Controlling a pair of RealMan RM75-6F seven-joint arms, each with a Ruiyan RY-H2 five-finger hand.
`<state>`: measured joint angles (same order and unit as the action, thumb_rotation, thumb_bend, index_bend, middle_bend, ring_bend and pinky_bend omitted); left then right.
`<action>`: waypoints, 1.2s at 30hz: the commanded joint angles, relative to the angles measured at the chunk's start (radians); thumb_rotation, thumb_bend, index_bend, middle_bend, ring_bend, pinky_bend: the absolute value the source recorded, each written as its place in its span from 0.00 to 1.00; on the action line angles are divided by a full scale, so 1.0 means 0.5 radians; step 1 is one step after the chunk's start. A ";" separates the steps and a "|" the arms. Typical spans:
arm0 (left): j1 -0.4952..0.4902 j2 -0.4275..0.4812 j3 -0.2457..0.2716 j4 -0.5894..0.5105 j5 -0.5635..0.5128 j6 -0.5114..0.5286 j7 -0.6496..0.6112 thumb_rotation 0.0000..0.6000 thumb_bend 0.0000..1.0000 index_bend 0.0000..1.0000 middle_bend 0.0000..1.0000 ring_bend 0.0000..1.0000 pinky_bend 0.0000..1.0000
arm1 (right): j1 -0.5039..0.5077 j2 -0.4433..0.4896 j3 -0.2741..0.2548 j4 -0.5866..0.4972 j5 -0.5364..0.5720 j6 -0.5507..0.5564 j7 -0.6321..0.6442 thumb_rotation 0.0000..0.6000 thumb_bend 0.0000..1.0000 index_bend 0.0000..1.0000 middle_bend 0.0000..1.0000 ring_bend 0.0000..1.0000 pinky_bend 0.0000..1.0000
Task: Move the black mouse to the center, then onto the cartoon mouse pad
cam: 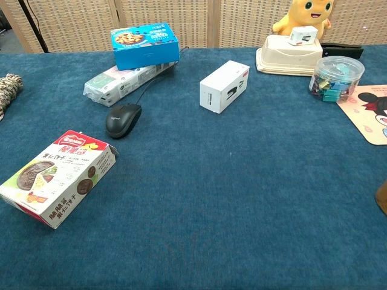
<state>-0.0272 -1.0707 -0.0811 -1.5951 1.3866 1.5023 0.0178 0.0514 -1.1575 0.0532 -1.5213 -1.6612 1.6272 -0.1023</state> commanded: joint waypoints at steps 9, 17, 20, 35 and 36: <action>-0.031 -0.011 0.019 0.016 0.038 -0.042 0.025 1.00 0.00 0.00 0.00 0.00 0.00 | -0.006 0.025 -0.013 -0.024 -0.009 0.006 0.058 1.00 0.00 0.00 0.00 0.00 0.00; -0.229 -0.086 0.003 0.191 0.156 -0.217 0.240 1.00 0.00 0.00 0.00 0.00 0.00 | 0.010 0.028 -0.011 -0.034 0.017 -0.038 0.085 1.00 0.00 0.00 0.00 0.00 0.00; -0.358 -0.129 -0.002 0.346 0.259 -0.316 0.289 1.00 0.00 0.00 0.00 0.00 0.00 | 0.013 0.019 0.005 -0.028 0.046 -0.043 0.069 1.00 0.00 0.00 0.00 0.00 0.00; -1.045 -0.739 0.200 1.969 1.083 -0.162 -0.468 1.00 0.00 0.00 0.00 0.00 0.00 | 0.065 -0.073 0.074 0.048 0.249 -0.192 -0.067 1.00 0.00 0.00 0.00 0.00 0.00; -1.093 -0.789 0.218 2.059 1.107 -0.165 -0.486 1.00 0.00 0.00 0.00 0.00 0.00 | 0.068 -0.079 0.080 0.054 0.262 -0.198 -0.075 1.00 0.00 0.00 0.00 0.00 0.00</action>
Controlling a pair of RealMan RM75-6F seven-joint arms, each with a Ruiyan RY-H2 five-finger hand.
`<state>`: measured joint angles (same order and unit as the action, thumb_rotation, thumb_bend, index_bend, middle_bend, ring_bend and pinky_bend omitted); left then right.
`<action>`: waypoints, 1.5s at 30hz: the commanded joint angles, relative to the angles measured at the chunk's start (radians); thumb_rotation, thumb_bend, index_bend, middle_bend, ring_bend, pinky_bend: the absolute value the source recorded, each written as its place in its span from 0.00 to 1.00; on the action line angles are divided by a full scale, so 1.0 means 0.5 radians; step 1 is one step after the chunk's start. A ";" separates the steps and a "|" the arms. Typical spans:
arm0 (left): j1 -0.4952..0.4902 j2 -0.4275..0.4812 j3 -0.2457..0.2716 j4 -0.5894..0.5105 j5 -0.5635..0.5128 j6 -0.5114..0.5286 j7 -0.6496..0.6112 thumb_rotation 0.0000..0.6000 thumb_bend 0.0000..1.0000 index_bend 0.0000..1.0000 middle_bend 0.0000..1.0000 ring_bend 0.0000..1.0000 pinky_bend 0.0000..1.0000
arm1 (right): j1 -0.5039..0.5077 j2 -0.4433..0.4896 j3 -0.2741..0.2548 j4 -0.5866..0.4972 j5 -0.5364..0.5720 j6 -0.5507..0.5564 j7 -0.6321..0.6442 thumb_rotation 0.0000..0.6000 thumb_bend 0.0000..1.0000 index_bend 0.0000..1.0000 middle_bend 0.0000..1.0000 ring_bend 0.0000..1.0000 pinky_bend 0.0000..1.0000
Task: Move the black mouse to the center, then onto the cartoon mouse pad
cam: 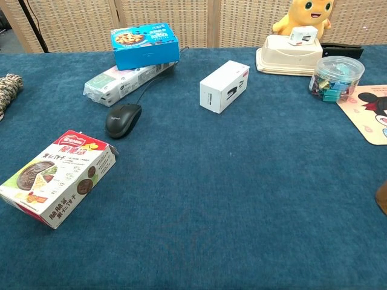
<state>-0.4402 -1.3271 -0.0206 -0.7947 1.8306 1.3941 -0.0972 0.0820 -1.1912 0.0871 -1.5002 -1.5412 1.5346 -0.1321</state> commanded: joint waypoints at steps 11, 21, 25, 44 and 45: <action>-0.615 -0.713 0.309 1.073 0.379 0.027 -0.320 1.00 0.00 0.00 0.00 0.00 0.00 | 0.026 -0.028 0.054 0.053 0.114 -0.051 -0.015 1.00 0.00 0.00 0.00 0.00 0.00; -0.805 -0.932 0.448 1.298 0.384 -0.191 -0.306 1.00 0.00 0.00 0.00 0.00 0.00 | 0.039 -0.031 0.095 0.105 0.221 -0.100 0.007 1.00 0.00 0.00 0.00 0.00 0.00; -0.854 -0.985 0.493 1.330 0.379 -0.256 -0.293 1.00 0.00 0.00 0.00 0.00 0.00 | 0.038 -0.028 0.104 0.111 0.244 -0.102 0.016 1.00 0.00 0.00 0.00 0.00 0.00; -0.999 -1.151 0.614 1.398 0.324 -0.413 -0.253 1.00 0.14 0.11 0.02 0.05 0.14 | 0.035 -0.019 0.118 0.126 0.304 -0.122 0.042 1.00 0.00 0.00 0.00 0.00 0.00; -1.000 -1.156 0.617 1.400 0.321 -0.412 -0.249 1.00 0.16 0.15 0.04 0.08 0.15 | 0.035 -0.018 0.117 0.126 0.304 -0.124 0.047 1.00 0.00 0.00 0.00 0.00 0.00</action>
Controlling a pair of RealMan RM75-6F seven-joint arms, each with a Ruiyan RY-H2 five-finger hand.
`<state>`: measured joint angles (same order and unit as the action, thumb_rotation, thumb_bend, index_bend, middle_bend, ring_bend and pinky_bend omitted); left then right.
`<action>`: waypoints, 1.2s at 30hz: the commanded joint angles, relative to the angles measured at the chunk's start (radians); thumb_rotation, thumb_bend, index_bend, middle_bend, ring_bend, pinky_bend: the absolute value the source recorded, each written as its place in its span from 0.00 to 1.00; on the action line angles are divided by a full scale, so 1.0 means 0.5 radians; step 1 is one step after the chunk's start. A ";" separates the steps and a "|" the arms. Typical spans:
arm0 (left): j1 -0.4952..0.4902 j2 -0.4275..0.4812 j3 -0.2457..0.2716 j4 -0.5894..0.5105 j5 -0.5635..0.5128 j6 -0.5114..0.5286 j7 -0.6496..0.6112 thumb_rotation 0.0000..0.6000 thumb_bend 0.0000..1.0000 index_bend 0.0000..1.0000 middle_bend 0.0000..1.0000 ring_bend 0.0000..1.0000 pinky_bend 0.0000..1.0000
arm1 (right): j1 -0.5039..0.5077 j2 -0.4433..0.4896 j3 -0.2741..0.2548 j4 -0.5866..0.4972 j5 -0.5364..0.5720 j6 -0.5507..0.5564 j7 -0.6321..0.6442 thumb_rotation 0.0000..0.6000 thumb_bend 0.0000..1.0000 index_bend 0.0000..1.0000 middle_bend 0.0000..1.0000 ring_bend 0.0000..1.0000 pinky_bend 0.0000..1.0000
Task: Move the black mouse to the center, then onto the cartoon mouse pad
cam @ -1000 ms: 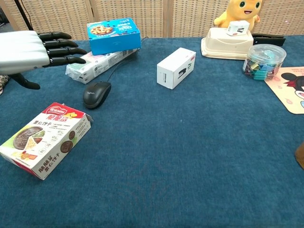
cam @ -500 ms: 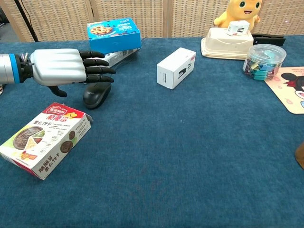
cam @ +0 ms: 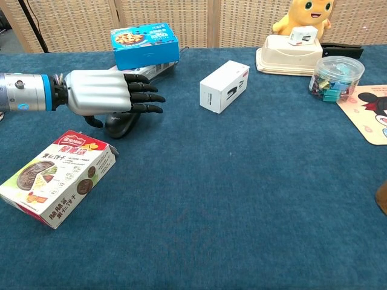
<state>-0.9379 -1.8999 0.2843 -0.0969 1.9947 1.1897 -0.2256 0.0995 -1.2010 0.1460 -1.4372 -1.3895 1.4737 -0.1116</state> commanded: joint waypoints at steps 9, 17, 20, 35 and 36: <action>0.007 -0.036 0.033 0.023 -0.045 -0.022 0.052 1.00 0.40 0.49 0.33 0.30 0.31 | 0.002 0.011 -0.008 0.005 -0.007 -0.012 0.042 1.00 0.00 0.00 0.00 0.00 0.00; 0.018 -0.045 0.019 0.002 -0.098 0.064 0.022 1.00 0.42 0.57 0.40 0.35 0.36 | -0.002 0.016 -0.014 -0.006 -0.021 0.004 0.045 1.00 0.00 0.00 0.00 0.00 0.00; 0.012 -0.047 0.000 -0.010 -0.124 0.174 0.008 1.00 0.42 0.57 0.40 0.36 0.36 | -0.003 0.020 -0.015 -0.013 -0.024 0.006 0.053 1.00 0.00 0.00 0.00 0.00 0.00; -0.217 -0.101 -0.084 -0.204 -0.189 0.726 0.067 1.00 0.40 0.57 0.40 0.36 0.36 | -0.022 0.063 -0.018 -0.053 -0.054 0.047 0.120 1.00 0.00 0.00 0.00 0.00 0.00; -0.245 -0.120 -0.091 -0.233 -0.190 0.737 0.088 1.00 0.40 0.57 0.40 0.36 0.36 | -0.023 0.068 -0.019 -0.056 -0.055 0.047 0.128 1.00 0.00 0.00 0.00 0.00 0.00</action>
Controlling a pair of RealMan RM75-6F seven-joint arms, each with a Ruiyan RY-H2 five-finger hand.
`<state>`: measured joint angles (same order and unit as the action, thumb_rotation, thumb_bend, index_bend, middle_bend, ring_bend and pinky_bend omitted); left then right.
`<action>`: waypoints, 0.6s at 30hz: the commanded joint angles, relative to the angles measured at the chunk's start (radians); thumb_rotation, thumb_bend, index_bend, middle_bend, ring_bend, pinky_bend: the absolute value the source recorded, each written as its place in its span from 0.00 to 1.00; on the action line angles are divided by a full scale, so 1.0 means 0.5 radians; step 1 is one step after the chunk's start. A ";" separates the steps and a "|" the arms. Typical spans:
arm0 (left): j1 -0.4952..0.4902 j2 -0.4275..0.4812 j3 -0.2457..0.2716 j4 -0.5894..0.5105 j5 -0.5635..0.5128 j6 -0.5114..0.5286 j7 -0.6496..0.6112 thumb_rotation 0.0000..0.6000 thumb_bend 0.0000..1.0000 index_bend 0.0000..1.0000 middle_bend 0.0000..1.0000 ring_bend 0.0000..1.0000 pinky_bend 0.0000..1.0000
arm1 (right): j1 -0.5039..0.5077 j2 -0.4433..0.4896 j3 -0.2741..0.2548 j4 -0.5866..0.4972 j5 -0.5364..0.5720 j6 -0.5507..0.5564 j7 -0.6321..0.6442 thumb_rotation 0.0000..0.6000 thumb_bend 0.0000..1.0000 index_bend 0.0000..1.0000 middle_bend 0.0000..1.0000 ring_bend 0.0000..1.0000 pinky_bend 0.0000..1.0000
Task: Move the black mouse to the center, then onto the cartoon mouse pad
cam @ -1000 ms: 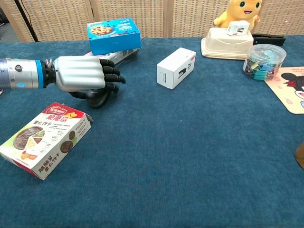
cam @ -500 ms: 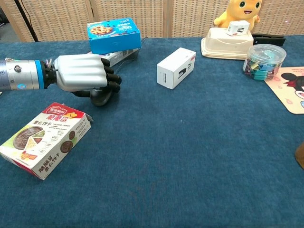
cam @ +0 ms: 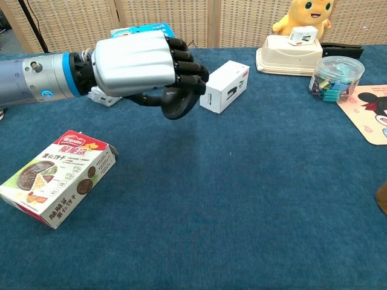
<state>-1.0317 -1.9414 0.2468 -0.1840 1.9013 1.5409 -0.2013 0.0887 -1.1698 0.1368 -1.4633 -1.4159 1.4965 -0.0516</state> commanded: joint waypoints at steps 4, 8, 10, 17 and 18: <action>-0.139 -0.099 -0.035 -0.156 -0.004 0.017 0.101 1.00 0.40 0.57 0.40 0.36 0.36 | -0.007 0.020 -0.001 -0.012 -0.006 0.007 0.031 1.00 0.00 0.00 0.00 0.00 0.00; -0.199 -0.159 -0.055 -0.233 -0.014 -0.078 0.160 1.00 0.40 0.57 0.40 0.36 0.36 | -0.015 0.034 0.002 -0.017 -0.007 0.020 0.052 1.00 0.00 0.00 0.00 0.00 0.00; -0.222 -0.189 -0.065 -0.262 -0.020 -0.129 0.184 1.00 0.40 0.57 0.40 0.36 0.36 | -0.017 0.041 0.002 -0.018 -0.006 0.019 0.066 1.00 0.00 0.00 0.00 0.00 0.00; -0.243 -0.282 -0.071 -0.280 -0.028 -0.265 0.229 1.00 0.40 0.57 0.40 0.36 0.36 | -0.026 0.062 0.005 -0.024 -0.005 0.028 0.105 1.00 0.00 0.00 0.00 0.00 0.00; -0.247 -0.296 -0.074 -0.277 -0.032 -0.284 0.227 1.00 0.40 0.57 0.40 0.36 0.36 | -0.027 0.064 0.004 -0.025 -0.006 0.027 0.108 1.00 0.00 0.00 0.00 0.00 0.00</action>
<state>-1.1521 -2.0801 0.2120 -0.3240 1.8882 1.4095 -0.0892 0.0755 -1.1384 0.1390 -1.4756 -1.4186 1.5102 0.0016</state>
